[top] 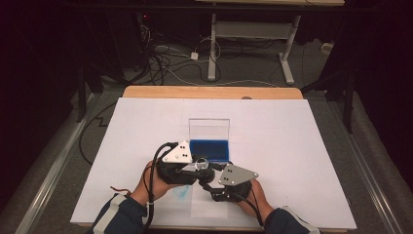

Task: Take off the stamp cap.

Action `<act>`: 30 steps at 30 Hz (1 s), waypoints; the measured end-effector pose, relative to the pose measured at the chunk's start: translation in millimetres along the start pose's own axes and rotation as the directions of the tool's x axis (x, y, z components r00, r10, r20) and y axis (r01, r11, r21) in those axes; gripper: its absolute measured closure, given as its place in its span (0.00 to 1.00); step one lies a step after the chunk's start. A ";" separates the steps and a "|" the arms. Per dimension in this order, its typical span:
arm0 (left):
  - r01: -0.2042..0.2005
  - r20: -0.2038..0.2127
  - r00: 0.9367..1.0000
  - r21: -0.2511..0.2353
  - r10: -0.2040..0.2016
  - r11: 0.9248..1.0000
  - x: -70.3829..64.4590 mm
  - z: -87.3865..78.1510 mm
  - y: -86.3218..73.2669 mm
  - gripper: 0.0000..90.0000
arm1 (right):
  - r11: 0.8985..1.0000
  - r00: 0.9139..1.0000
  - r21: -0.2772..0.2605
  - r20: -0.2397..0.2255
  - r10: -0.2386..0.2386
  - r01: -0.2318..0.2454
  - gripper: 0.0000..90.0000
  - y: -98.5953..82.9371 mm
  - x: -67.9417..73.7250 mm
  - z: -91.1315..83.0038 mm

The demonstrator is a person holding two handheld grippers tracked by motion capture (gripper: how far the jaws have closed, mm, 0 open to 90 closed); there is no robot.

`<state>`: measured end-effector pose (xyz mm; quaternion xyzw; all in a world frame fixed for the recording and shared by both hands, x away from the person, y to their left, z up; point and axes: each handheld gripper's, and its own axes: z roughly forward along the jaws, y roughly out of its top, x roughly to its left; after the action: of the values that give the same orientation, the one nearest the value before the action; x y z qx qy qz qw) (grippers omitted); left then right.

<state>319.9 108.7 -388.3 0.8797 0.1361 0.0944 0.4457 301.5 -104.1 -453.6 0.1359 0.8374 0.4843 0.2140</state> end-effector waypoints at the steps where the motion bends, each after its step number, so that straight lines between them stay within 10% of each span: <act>1: 0.009 0.006 1.000 -0.007 -0.009 1.000 0.5 0.2 -0.4 0.60 | 1.000 1.000 0.002 -0.003 -0.003 0.003 0.43 -0.1 0.2 0.1; 30: 0.007 -0.063 0.998 -0.026 -0.008 1.000 7.1 -18.8 -7.1 0.61 | 0.998 1.000 0.056 0.029 0.006 -0.008 0.43 -9.8 -22.2 -30.1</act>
<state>320.1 129.2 -382.7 0.8699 0.1523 0.1223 0.4529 305.9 -141.2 -443.9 0.1519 0.8470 0.4592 0.2204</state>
